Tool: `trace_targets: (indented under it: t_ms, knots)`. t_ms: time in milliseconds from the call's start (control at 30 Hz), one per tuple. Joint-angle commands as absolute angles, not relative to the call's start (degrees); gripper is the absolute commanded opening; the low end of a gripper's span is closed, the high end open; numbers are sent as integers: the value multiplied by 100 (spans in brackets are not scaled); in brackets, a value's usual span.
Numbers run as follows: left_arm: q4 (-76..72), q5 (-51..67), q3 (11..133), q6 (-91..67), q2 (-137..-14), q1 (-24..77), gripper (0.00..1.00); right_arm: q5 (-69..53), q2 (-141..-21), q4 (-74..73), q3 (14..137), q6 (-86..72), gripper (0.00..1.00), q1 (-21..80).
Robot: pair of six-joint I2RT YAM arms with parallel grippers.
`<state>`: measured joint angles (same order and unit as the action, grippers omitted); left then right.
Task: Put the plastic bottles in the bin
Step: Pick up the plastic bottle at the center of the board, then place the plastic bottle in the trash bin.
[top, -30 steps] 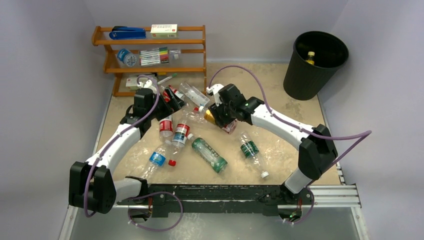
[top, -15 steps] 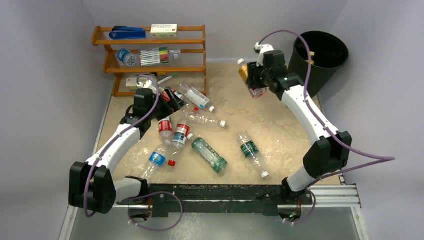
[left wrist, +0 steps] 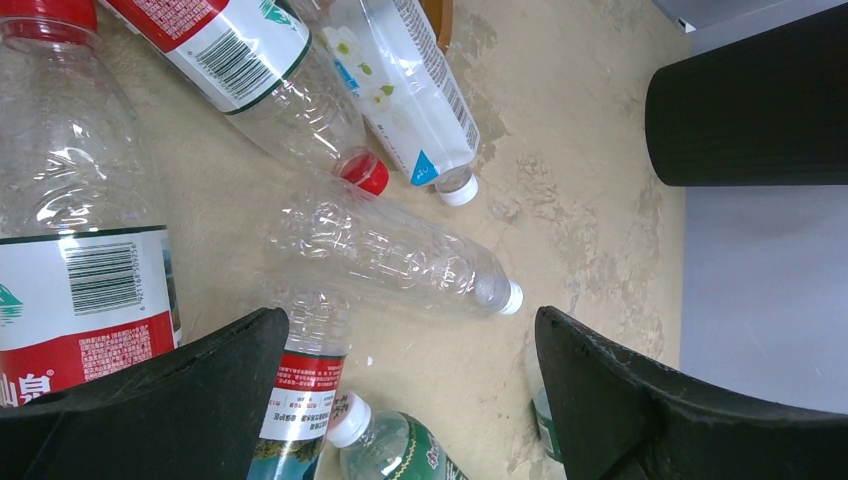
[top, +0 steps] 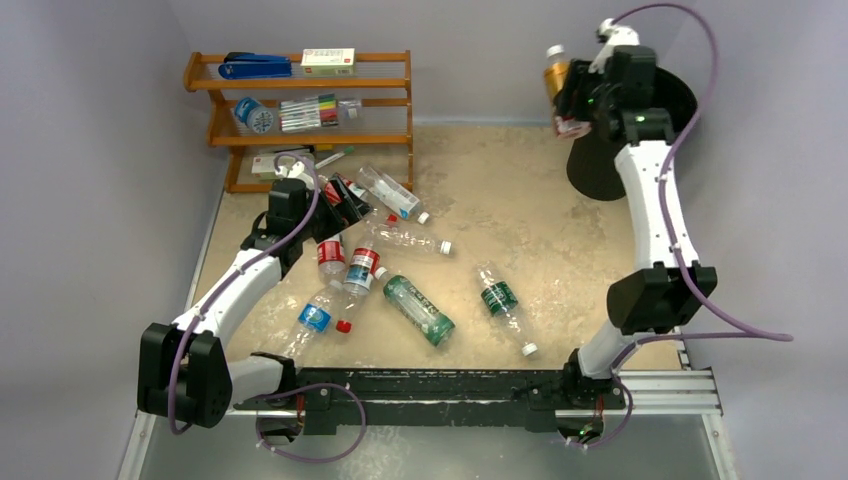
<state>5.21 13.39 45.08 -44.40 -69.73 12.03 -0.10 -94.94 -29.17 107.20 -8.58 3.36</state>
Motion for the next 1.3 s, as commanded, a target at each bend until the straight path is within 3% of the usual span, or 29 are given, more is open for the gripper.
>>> trace_targets:
  t_ms: [0,233,733,900,1267]
  knots:
    - [247,1456,4491,-4470,-6831,1230,95,-505,-9716,-3021,11765,-1182,41,-542]
    - [213,1485,4491,-4525,-6826,1229,95,-910,-10392,-3159,13007,-1517,43,-1383]
    - [332,1453,4632,-4513,-6813,1230,95,-1308,-11303,-2890,13649,-1880,48,-1876]
    - [411,1419,4658,-4468,-6822,1230,95,-1378,-11466,-2897,13657,-1879,63,-1874]
    - [387,1432,4696,-4473,-6904,1230,95,-1363,-11279,-2785,13232,-1791,76,-1874]
